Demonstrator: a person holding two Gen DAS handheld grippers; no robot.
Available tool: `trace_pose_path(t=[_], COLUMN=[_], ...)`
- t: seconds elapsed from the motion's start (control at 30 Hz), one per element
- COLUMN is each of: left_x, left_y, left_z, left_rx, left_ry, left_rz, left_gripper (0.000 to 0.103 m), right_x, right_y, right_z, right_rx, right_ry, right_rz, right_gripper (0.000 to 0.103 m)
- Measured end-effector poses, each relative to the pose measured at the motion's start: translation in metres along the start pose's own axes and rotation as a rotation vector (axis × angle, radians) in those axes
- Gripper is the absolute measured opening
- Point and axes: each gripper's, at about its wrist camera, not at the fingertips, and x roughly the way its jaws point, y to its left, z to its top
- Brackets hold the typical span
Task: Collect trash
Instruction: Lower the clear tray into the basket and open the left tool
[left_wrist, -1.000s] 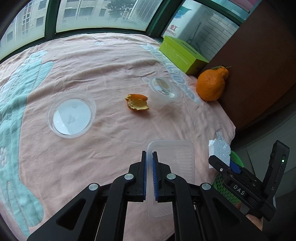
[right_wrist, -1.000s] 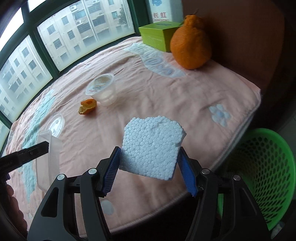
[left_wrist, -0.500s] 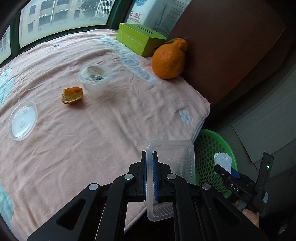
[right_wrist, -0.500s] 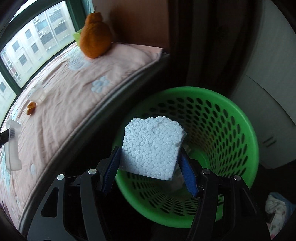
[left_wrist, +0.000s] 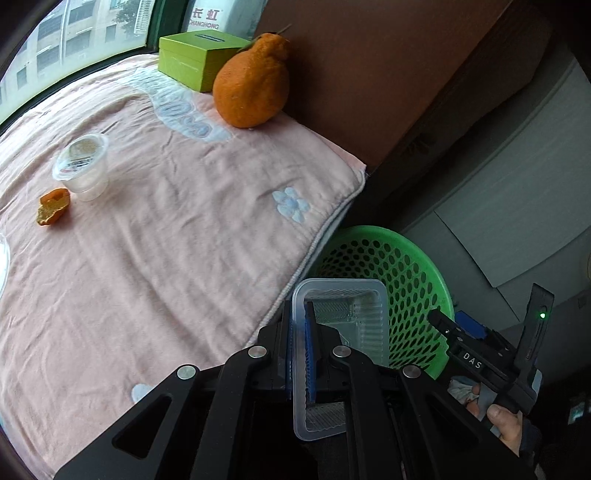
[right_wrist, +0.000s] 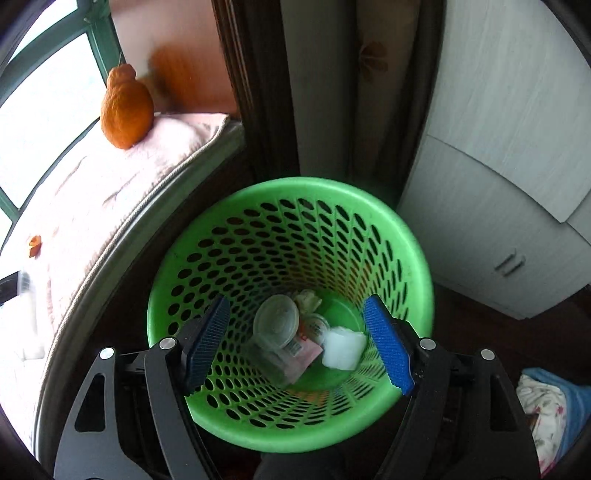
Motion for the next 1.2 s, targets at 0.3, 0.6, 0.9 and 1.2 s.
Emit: trace_pose_path(t=[0.3, 0.6, 0.9, 1.2], left_x=[0.044, 0.091, 0.135, 0.141], left_y=[-0.054, -0.106, -0.145, -0.149], left_z=[-0.013, -0.017, -0.018, -0.03], left_rx=[0.083, 0.169, 0.215, 0.2], left_ry=[0.085, 0.171, 0.248, 0.273], left_rz=[-0.034, -0.043, -0.07, -0.146], left_gripper=[0.006, 0.006, 0.007, 0.036], right_x=[-0.036, -0.051, -0.054, -0.056], right_y=[-0.022, -0.05, -0.078, -0.086], right_z=[-0.003, -0.008, -0.018, -0.023], right_rx=[0.023, 0.081, 0.14, 0.155], right_ry=[-0.083, -0.115, -0.116, -0.119], right_rz=[0.007, 0.019, 0.022, 0.029], right_gripper=[0.078, 0.08, 0.08, 0.08])
